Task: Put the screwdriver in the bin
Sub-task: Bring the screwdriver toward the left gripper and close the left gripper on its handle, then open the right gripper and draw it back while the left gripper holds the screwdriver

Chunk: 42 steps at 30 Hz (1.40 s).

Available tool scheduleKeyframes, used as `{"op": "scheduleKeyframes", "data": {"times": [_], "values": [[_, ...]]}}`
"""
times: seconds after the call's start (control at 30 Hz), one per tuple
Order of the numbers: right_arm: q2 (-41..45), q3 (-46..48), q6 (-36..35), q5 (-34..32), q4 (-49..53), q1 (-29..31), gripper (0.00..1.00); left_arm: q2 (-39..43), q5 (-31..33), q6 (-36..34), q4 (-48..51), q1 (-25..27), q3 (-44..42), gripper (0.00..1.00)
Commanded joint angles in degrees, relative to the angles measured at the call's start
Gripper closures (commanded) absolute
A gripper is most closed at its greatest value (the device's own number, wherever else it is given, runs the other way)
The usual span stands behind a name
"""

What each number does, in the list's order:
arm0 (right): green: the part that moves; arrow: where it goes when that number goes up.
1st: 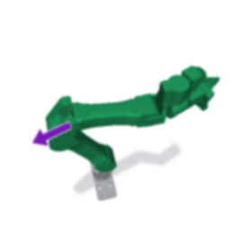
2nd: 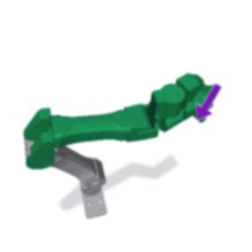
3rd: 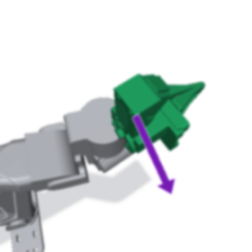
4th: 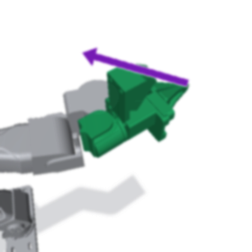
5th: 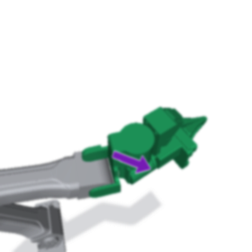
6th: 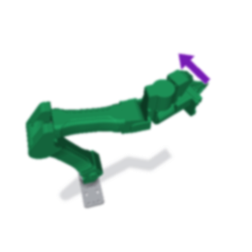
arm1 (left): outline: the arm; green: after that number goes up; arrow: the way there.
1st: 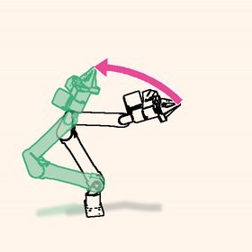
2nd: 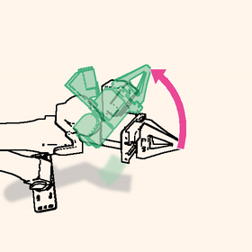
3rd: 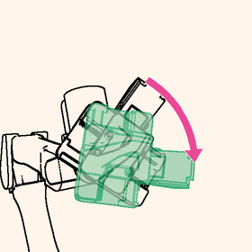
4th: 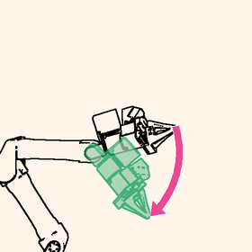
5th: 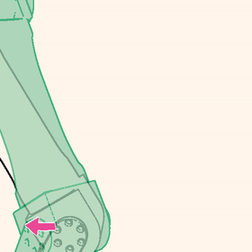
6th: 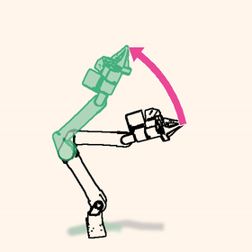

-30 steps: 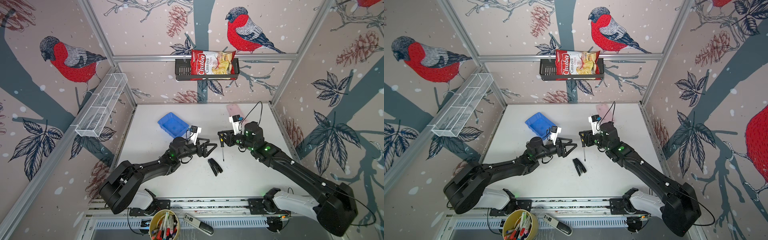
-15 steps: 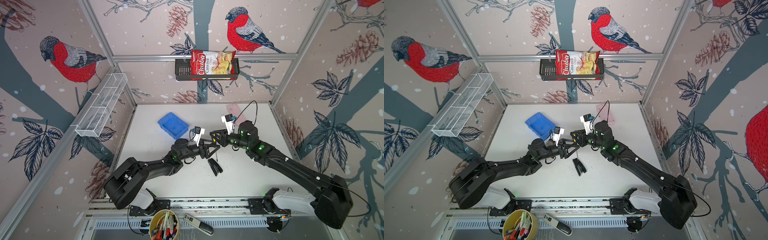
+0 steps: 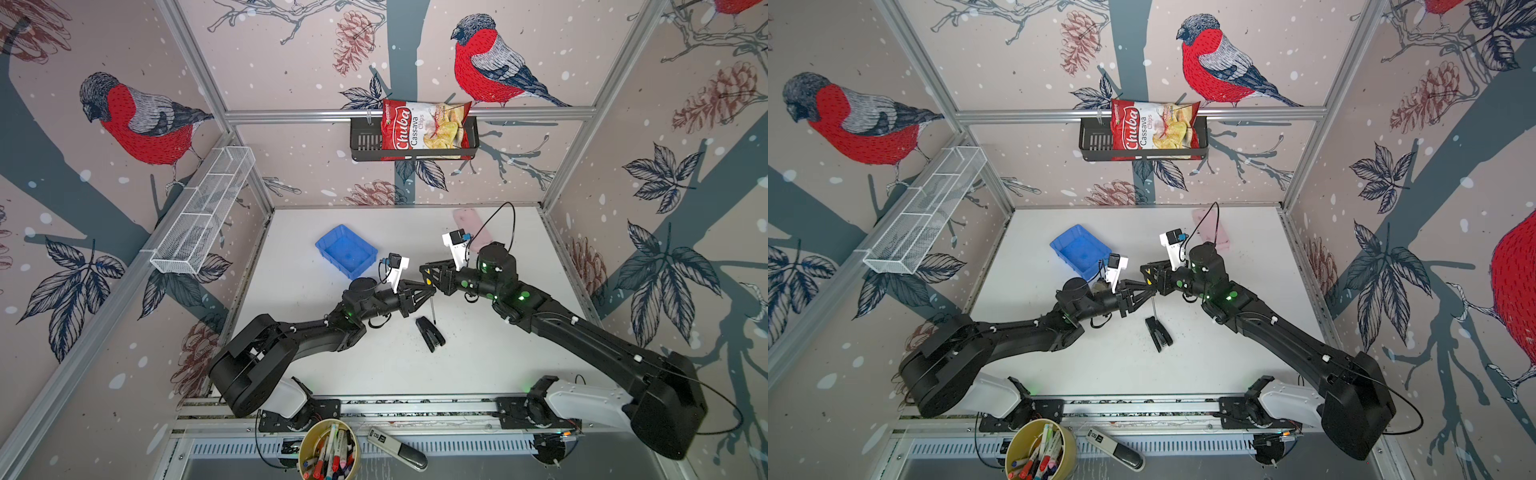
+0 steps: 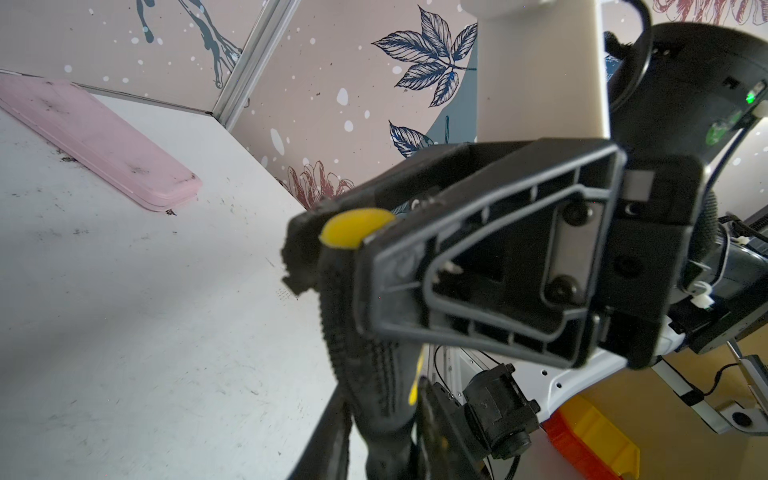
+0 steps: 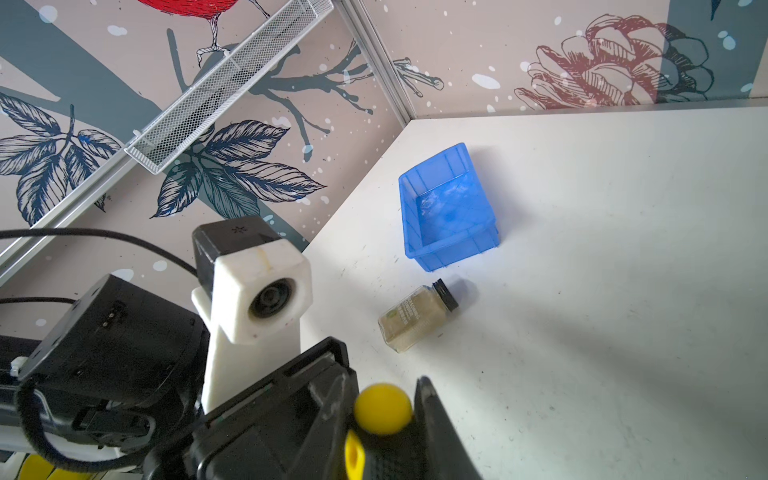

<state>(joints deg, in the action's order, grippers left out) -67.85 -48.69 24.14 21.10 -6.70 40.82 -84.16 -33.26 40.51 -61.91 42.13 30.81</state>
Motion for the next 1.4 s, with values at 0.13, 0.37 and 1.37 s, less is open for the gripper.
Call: {"op": "scheduleKeyframes", "data": {"times": [0.13,0.37,1.37], "values": [[0.4,0.2,-0.2,-1.4,-0.2,0.0,0.85,-0.3,-1.5,-0.2,-4.2,0.1,0.4,0.88],[0.7,-0.3,0.2,-3.0,0.6,0.1,0.81,0.0,0.3,-0.2,-3.9,0.2,0.0,0.96],[1.2,-2.1,-7.1,-16.4,2.9,6.4,0.00,11.6,34.2,5.0,26.0,-10.3,-3.4,1.00]]}}
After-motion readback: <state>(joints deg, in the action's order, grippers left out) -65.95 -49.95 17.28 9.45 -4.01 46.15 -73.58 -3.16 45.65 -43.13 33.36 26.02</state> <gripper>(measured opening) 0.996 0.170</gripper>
